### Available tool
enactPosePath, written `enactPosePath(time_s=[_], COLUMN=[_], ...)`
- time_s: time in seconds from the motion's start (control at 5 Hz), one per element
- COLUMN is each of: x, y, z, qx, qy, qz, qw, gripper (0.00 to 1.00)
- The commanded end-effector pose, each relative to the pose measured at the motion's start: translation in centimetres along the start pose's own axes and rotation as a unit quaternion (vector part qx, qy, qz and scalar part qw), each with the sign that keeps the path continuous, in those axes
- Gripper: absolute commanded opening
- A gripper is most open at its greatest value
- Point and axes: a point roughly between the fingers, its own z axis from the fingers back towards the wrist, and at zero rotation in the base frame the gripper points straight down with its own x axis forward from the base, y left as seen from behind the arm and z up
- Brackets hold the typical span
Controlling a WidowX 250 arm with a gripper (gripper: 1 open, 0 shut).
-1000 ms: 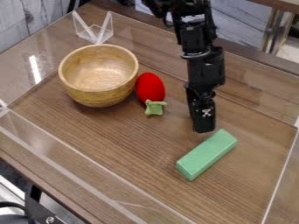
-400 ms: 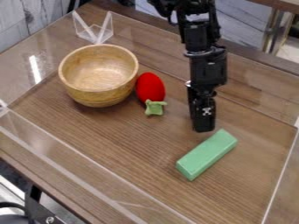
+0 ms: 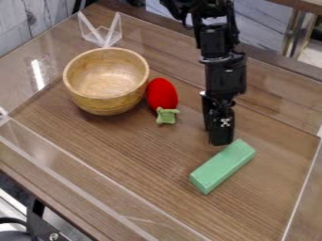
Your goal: Remove the green stick from the brown bowl and put it on the table
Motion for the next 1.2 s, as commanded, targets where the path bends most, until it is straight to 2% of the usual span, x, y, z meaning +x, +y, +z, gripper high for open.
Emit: enactPosePath(time_s=[0.0, 0.2, 0.6, 0.8, 1.0], x=[-0.7, -1.3, -2.5, -3.0, -3.4], y=[-0.2, 0.1, 0.8, 1.3, 1.7], z=[0.2, 0.9, 3.7, 5.4, 8.8], qx=[0.001, 0.01, 0.043, 0.062, 0.094], qy=[0.008, 0.008, 0.004, 0.001, -0.011], qz=[-0.009, -0.013, -0.008, -0.005, 0.033], qw=[0.9999, 0.9998, 0.9991, 0.9981, 0.995], gripper=[1.0, 1.0, 1.0, 1.0, 1.0])
